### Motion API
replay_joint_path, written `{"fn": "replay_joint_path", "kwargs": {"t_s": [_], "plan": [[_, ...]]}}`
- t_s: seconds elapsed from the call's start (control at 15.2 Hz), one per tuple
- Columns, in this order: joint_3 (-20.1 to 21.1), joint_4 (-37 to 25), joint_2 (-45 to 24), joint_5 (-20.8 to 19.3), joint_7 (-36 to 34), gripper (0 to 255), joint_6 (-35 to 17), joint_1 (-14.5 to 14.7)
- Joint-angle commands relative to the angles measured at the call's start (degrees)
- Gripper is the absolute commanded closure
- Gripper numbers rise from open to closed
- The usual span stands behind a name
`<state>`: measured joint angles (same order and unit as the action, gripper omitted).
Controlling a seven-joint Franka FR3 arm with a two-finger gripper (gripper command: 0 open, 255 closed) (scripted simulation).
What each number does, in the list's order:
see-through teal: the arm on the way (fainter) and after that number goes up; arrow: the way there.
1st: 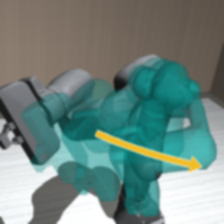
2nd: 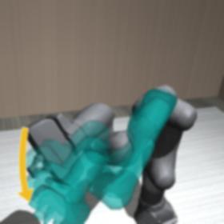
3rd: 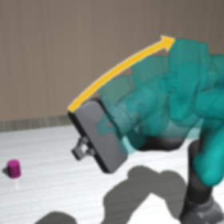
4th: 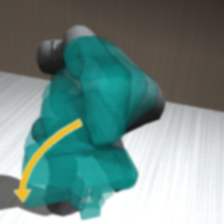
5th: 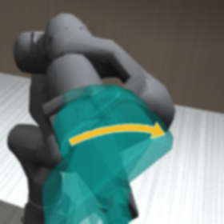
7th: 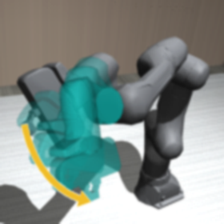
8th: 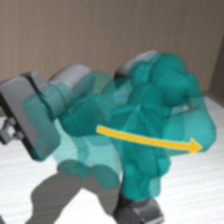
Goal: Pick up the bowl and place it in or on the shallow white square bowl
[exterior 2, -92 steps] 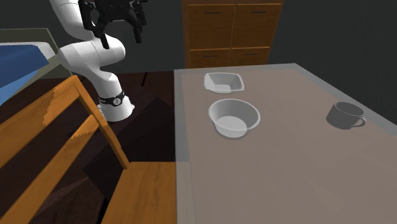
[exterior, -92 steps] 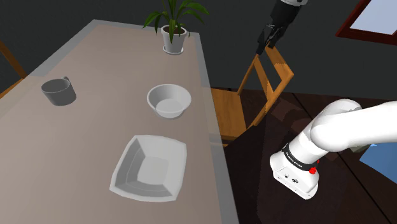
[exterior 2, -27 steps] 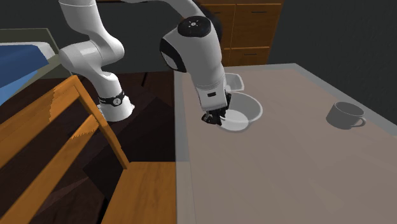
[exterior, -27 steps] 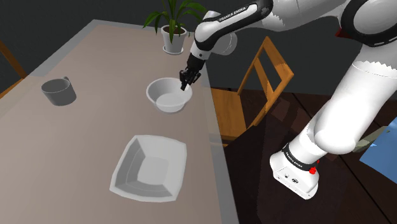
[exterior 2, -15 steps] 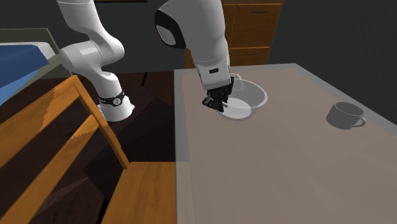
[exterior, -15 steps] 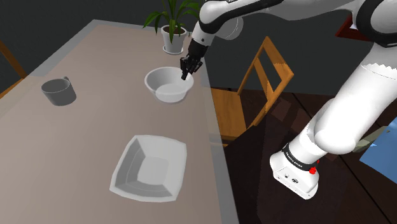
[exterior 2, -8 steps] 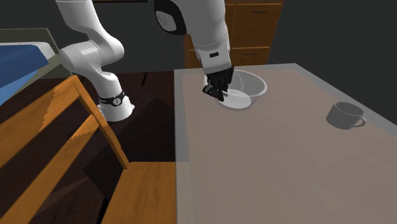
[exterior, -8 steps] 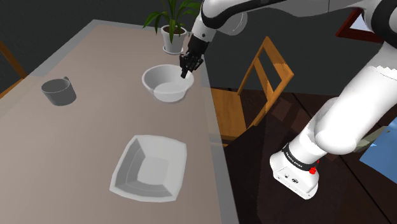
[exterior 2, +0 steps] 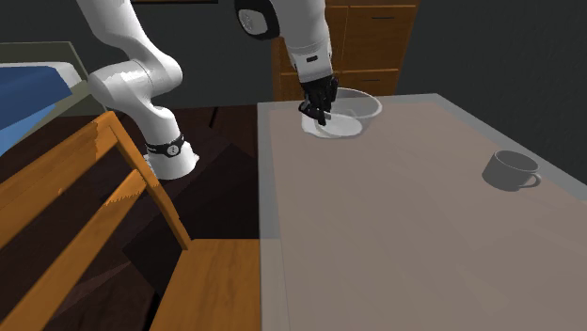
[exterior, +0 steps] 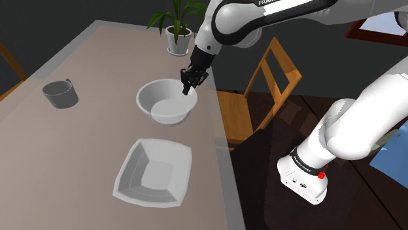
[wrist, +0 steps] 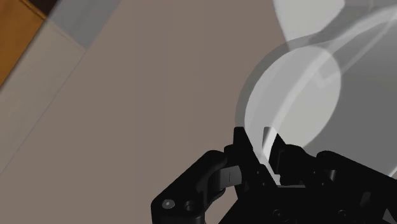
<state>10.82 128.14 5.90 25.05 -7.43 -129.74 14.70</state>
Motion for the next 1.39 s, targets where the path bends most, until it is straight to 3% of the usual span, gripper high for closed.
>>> {"fn": "replay_joint_path", "kwargs": {"t_s": [0.0, 0.79, 1.32], "plan": [[1.4, 1.6, 1.9, 0.3, -2.4, 255, -0.6, 1.2], [12.5, 6.1, 7.6, 1.2, -19.7, 255, -5.2, 8.7], [13.3, 9.4, 4.2, 2.4, -18.0, 255, -11.7, 9.2]]}}
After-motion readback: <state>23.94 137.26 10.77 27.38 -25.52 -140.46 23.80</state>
